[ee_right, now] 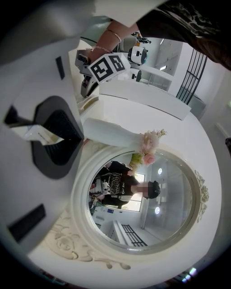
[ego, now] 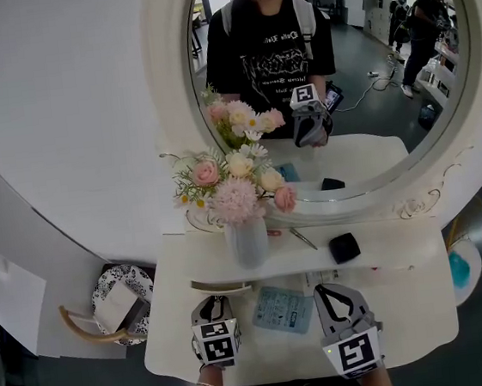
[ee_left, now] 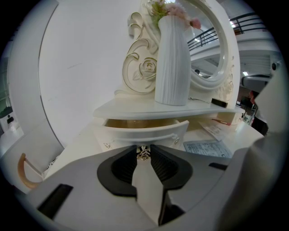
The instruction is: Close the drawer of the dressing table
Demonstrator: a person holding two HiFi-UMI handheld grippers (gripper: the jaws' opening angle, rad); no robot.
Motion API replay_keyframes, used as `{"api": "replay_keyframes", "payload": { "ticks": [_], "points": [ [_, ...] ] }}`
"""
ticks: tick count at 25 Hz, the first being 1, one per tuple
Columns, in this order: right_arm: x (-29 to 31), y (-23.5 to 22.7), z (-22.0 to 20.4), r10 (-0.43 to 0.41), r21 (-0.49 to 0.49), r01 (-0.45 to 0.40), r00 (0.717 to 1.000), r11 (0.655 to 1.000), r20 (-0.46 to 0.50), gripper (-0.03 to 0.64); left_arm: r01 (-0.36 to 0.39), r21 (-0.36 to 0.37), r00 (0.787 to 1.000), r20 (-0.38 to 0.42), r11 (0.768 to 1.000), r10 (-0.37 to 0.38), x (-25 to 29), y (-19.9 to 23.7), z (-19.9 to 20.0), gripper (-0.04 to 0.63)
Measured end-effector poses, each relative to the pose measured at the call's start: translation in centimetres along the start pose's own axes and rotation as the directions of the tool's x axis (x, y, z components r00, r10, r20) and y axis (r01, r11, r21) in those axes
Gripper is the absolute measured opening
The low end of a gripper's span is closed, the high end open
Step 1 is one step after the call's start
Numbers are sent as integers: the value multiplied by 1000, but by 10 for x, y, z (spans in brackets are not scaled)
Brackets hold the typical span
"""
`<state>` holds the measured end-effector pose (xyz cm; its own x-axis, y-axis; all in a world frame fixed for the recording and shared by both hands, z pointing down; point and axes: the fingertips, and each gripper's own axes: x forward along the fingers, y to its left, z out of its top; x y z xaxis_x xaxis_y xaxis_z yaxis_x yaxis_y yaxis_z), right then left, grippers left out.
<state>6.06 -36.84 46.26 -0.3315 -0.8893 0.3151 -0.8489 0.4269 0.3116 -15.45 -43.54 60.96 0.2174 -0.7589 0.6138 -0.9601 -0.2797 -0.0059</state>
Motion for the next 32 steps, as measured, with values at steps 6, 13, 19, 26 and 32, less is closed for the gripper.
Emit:
{"api": "replay_keyframes", "payload": {
  "ticks": [6, 13, 19, 26, 32],
  "points": [
    [-1, -2, -2, -7, 7, 7, 1000, 1000, 0, 11, -1, 11, 1000, -3, 1000, 1, 3, 1, 3, 103],
    [0, -2, -6, -12, 20, 12, 1000, 1000, -2, 11, -4, 12, 1000, 2, 1000, 4, 4, 1, 4, 103],
    [1, -3, -9, -13, 26, 13, 1000, 1000, -5, 11, -3, 13, 1000, -1, 1000, 3, 6, 1, 5, 103],
    [2, -3, -10, -10, 32, 9, 1000, 999, 1, 11, -3, 15, 1000, -2, 1000, 3, 8, 2, 6, 103],
    [3, -4, -9, -12, 29, 12, 1000, 999, 3, 11, -3, 18, 1000, 4, 1000, 3, 10, 2, 8, 103]
  ]
}}
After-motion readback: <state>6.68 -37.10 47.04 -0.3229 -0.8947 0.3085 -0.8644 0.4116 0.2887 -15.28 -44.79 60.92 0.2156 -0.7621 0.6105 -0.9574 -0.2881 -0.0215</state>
